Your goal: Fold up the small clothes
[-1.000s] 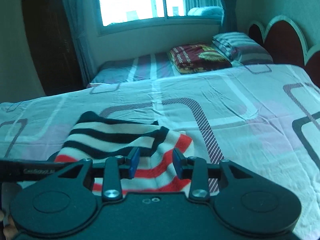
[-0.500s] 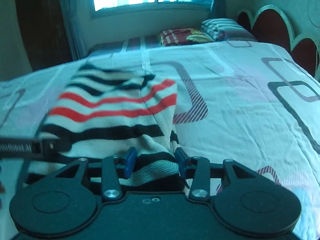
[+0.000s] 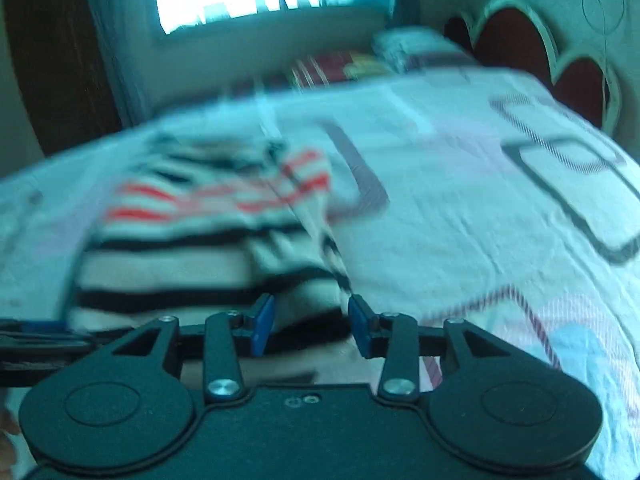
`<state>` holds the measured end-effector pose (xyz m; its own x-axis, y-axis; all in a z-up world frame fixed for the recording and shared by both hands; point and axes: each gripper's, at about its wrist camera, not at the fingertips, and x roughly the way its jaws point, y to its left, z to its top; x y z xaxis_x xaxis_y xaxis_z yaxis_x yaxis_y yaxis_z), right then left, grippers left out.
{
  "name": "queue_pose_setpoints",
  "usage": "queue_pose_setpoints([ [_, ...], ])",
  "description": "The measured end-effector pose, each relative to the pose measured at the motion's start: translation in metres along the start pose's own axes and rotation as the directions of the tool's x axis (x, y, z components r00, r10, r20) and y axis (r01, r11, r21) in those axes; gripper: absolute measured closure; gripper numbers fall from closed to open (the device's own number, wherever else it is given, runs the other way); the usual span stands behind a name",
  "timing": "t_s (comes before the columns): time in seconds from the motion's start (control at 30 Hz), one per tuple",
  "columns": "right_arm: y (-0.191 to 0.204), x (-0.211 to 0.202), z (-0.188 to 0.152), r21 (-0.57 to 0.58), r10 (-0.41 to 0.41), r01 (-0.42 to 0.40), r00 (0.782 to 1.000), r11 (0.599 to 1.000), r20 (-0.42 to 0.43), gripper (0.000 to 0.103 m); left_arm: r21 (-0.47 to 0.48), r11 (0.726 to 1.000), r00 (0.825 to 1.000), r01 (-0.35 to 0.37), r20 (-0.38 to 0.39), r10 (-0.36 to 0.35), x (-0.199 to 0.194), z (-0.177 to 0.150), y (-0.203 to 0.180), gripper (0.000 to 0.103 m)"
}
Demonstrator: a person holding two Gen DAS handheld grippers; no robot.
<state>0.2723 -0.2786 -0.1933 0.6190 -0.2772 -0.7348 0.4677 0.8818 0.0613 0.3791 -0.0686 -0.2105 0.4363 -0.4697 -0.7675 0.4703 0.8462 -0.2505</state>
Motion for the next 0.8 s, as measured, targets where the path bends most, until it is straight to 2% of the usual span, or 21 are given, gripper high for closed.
queue_pose_setpoints([
  [0.13,-0.004,-0.011,0.000,-0.002,0.029,-0.029,0.999,1.000,0.030,0.061,-0.005,1.000,1.000,0.006,0.015,-0.006,-0.001,-0.001,0.002,0.016],
  [0.23,-0.011,-0.018,0.000,0.021,0.058,-0.059,0.998,0.998,0.034,0.058,-0.047,0.999,1.000,0.011,0.003,-0.011,-0.007,0.002,0.006,0.016],
  [0.47,-0.023,-0.024,0.024,0.018,0.117,-0.118,0.990,0.993,0.074,0.053,-0.057,0.995,0.996,-0.079,0.046,0.082,-0.025,0.024,0.001,0.016],
  [0.57,-0.024,-0.021,0.040,-0.001,0.128,-0.129,0.988,0.992,0.088,0.040,-0.047,0.993,0.993,-0.104,0.059,0.106,-0.024,0.036,-0.003,0.016],
  [0.8,-0.019,-0.001,0.064,-0.034,0.165,-0.163,0.984,0.986,0.060,0.040,-0.047,0.992,0.991,-0.120,0.052,0.123,-0.010,0.054,-0.007,0.016],
])
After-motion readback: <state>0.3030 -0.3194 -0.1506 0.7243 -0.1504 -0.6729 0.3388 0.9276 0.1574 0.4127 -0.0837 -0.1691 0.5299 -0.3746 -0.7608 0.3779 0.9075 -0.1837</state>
